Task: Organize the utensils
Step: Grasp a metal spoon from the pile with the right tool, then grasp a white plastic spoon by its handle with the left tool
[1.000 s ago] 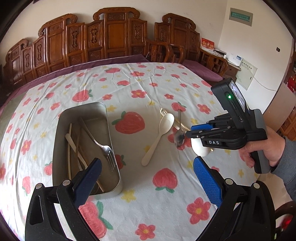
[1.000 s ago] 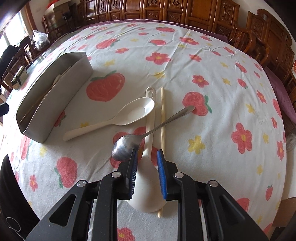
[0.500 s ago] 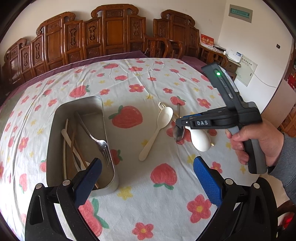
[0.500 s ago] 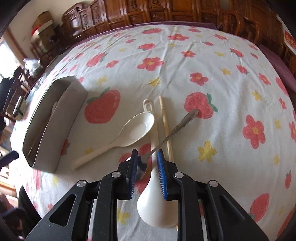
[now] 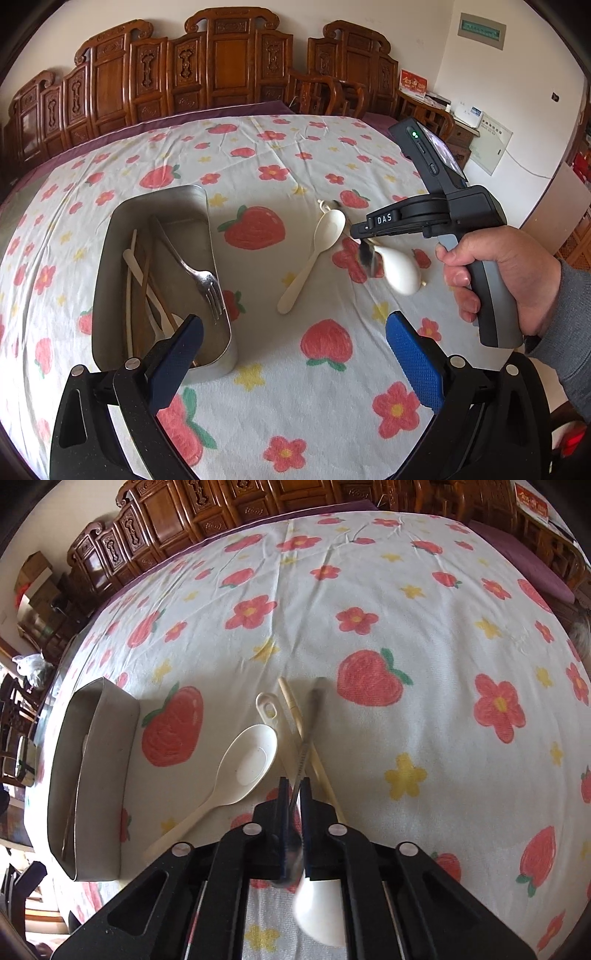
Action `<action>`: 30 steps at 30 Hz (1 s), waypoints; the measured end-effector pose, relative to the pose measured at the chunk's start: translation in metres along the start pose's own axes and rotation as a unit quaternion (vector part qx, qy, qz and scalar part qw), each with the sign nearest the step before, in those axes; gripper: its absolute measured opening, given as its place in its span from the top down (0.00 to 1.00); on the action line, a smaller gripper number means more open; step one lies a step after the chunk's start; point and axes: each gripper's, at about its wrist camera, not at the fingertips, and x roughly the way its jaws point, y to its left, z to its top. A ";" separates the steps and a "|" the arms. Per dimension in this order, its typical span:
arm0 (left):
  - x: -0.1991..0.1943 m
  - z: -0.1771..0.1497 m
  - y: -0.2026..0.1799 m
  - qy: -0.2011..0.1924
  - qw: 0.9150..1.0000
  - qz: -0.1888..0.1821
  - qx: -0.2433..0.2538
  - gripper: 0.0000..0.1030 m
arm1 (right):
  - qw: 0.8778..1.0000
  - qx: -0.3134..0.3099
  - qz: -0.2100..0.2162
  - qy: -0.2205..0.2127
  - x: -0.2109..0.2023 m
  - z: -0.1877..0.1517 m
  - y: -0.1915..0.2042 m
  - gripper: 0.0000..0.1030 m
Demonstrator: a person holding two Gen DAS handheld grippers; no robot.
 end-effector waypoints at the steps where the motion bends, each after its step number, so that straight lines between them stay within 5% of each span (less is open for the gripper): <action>1: 0.000 0.000 0.000 0.001 1.000 0.000 -0.001 0.07 | 1.000 -0.002 -0.002 0.001 0.000 0.000 0.000 0.96; 18: 0.030 0.027 -0.020 0.018 0.999 0.007 0.027 0.08 | 0.998 -0.038 0.028 -0.047 -0.065 -0.020 -0.010 0.96; 30: 0.091 0.063 -0.034 0.087 0.992 0.027 0.089 0.40 | 0.997 -0.049 0.032 -0.058 -0.078 -0.058 -0.036 0.96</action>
